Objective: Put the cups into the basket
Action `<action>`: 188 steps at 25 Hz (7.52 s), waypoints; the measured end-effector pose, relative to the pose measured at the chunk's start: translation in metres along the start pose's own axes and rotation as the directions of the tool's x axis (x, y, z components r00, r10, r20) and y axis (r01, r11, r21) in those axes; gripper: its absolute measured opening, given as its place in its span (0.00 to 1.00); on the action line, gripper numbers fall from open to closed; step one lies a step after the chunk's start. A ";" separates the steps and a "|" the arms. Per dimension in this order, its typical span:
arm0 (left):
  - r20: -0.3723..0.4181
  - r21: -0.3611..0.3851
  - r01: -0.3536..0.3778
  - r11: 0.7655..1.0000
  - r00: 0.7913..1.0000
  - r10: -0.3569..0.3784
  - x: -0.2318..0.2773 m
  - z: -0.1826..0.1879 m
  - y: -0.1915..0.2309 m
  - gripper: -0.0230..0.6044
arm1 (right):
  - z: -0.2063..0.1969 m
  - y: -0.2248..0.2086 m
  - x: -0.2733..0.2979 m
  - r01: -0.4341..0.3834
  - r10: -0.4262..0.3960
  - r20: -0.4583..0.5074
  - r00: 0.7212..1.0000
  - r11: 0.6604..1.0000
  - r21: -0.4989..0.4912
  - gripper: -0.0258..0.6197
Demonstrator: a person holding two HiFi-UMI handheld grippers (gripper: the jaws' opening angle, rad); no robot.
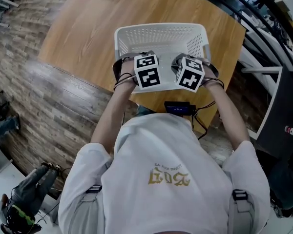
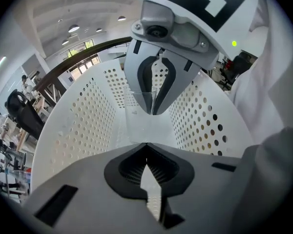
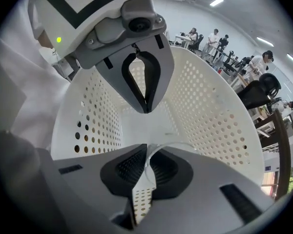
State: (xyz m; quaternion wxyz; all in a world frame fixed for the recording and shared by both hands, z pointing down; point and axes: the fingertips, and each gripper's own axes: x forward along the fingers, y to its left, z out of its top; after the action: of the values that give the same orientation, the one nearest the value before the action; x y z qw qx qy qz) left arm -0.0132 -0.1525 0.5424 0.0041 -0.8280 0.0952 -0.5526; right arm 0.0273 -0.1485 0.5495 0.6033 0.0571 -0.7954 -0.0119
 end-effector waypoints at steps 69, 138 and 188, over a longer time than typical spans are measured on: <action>-0.133 0.105 0.189 0.976 0.976 -0.174 0.050 -0.014 -0.018 0.05 | -0.051 0.001 0.043 -0.143 0.090 -0.396 0.914 0.984 -0.106 0.08; -0.059 0.071 0.136 0.988 0.990 -0.132 0.028 -0.002 -0.012 0.05 | -0.059 0.003 0.032 -0.141 0.126 -0.372 0.920 0.990 -0.012 0.21; -0.025 0.072 0.089 0.993 0.996 -0.087 0.016 0.004 -0.007 0.05 | -0.040 -0.010 0.000 -0.075 0.080 -0.206 0.975 0.997 0.033 0.21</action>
State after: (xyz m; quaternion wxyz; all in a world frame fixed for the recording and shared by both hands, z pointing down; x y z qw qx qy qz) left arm -0.0020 -0.1486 0.5564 0.0087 -0.8245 0.0385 -0.5645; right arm 0.0660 -0.1564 0.5595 0.6820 0.0344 -0.7300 0.0275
